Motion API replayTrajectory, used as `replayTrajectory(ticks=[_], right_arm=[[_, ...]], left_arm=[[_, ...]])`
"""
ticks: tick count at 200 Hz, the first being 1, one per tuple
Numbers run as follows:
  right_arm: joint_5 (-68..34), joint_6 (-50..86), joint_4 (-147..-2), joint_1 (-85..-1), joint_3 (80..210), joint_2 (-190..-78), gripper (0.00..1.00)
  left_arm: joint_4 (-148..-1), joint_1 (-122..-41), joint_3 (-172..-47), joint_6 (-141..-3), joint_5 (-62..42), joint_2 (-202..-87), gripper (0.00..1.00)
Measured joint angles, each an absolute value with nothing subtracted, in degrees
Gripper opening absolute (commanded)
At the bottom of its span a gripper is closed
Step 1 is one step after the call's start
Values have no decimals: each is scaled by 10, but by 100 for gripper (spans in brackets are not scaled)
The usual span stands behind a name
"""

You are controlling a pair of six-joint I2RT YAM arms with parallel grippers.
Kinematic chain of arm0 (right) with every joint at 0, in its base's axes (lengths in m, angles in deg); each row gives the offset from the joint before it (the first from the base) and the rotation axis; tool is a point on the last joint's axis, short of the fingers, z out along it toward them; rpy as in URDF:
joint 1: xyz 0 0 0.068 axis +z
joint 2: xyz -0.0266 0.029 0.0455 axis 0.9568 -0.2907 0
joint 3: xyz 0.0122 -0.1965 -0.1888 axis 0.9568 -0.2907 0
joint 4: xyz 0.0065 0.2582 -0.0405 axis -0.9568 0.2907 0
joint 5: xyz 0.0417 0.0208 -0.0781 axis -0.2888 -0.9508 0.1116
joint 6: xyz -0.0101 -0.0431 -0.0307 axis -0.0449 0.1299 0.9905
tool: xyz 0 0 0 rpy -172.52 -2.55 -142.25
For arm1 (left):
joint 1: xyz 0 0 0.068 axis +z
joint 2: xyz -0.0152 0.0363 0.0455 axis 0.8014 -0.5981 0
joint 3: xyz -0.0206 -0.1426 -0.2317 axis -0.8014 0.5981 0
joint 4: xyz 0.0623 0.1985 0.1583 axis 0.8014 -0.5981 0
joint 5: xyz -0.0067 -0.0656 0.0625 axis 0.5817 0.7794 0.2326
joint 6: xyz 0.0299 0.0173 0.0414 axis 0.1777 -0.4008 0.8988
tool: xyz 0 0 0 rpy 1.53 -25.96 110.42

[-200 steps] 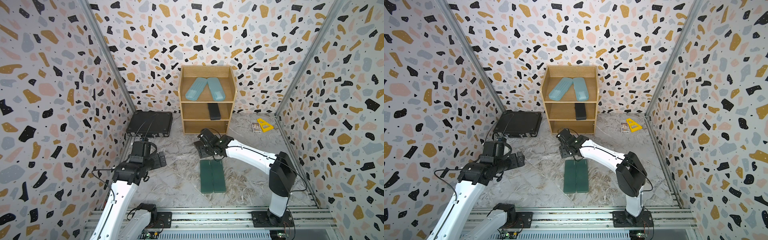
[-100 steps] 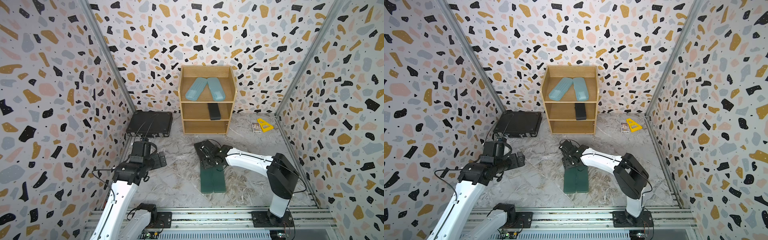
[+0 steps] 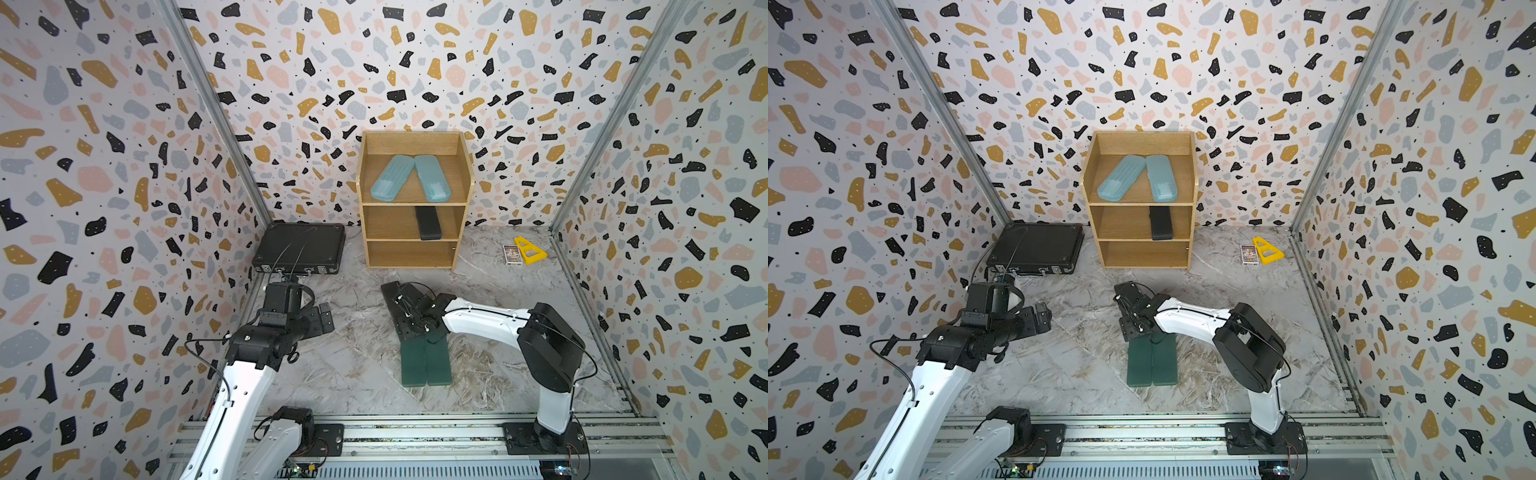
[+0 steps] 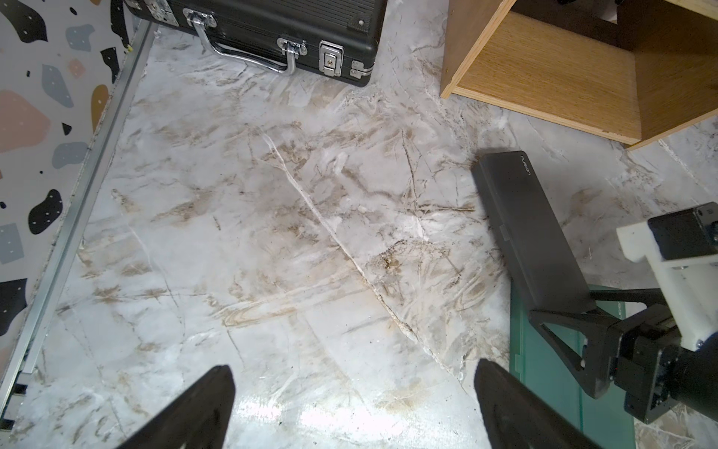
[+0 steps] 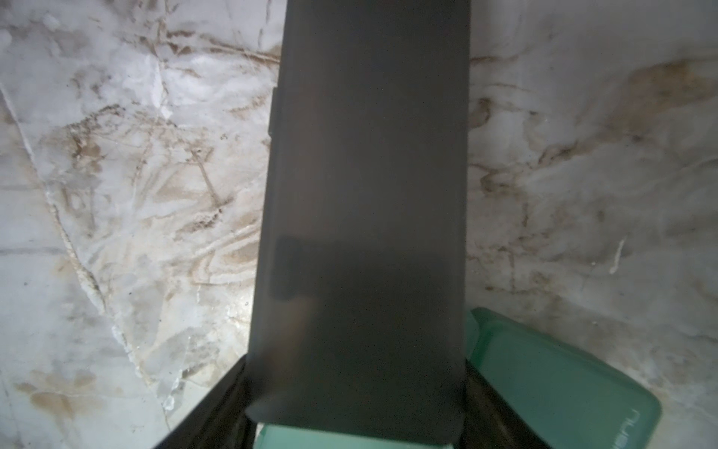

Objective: Place the pencil cases on the shelf according to color
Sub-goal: Pick up the pencil case from the center of the board, then place the pencil case on the shelf.

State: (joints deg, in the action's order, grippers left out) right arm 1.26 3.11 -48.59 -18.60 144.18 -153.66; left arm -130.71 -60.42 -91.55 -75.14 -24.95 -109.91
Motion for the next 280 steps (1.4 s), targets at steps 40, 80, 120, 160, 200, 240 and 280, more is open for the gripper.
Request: replayTrajectory(ticks=[40,80,120,160,200,240,280], right_arm=[[51,53,-475,-178,1437,-1480,1],[76,64,-459,-175,1437,-1411,0],[98,70,-446,-175,1437,-1358,0],[114,77,-442,-172,1429,-1305,0],[137,94,-437,-172,1433,-1281,0],[156,115,-424,-180,1493,-1320,0],[155,124,-434,-206,1566,-1394,0]], left_arm=[[-1307,-604,-915,-752,-250,-1099,100],[-1307,-604,-915,-751,-251,-1099,100],[-1307,-604,-915,-751,-255,-1100,100],[-1307,-604,-915,-752,-260,-1102,100],[-1307,-604,-915,-752,-262,-1102,100],[-1307,-604,-915,-751,-263,-1102,100],[-1307,-604,-915,-751,-263,-1102,100]])
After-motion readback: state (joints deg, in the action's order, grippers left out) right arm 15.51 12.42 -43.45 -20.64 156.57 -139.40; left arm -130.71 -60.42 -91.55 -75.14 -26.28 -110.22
